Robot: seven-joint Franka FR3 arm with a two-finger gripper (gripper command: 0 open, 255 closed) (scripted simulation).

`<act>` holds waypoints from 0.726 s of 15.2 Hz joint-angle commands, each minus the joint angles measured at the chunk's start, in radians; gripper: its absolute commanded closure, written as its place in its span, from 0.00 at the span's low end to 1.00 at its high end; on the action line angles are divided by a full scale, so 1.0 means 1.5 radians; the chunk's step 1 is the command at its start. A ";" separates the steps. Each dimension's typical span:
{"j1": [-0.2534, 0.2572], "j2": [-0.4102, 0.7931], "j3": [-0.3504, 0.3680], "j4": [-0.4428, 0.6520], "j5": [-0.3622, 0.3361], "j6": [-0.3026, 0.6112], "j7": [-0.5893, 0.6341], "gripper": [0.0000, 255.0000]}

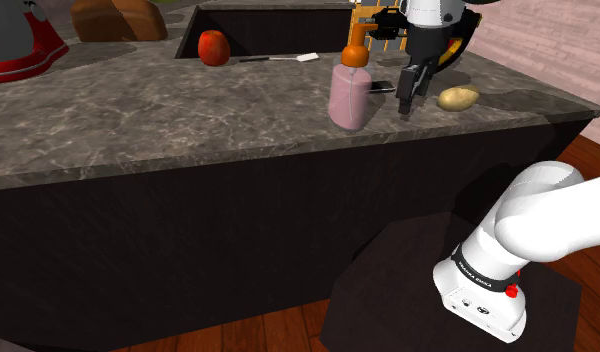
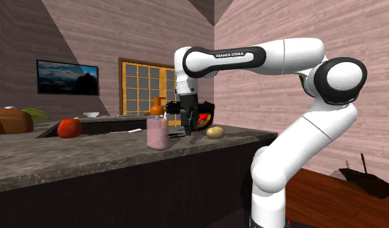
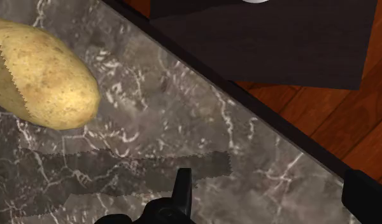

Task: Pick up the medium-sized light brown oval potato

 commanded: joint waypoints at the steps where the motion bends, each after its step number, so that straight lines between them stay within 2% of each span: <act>1: 0.000 0.000 0.000 0.000 0.000 0.000 0.000 0.00; 6: 0.032 -0.055 -0.114 -0.015 -0.064 -0.032 -0.231 0.00; 11: 0.068 -0.059 -0.233 0.013 -0.136 -0.054 -0.465 0.00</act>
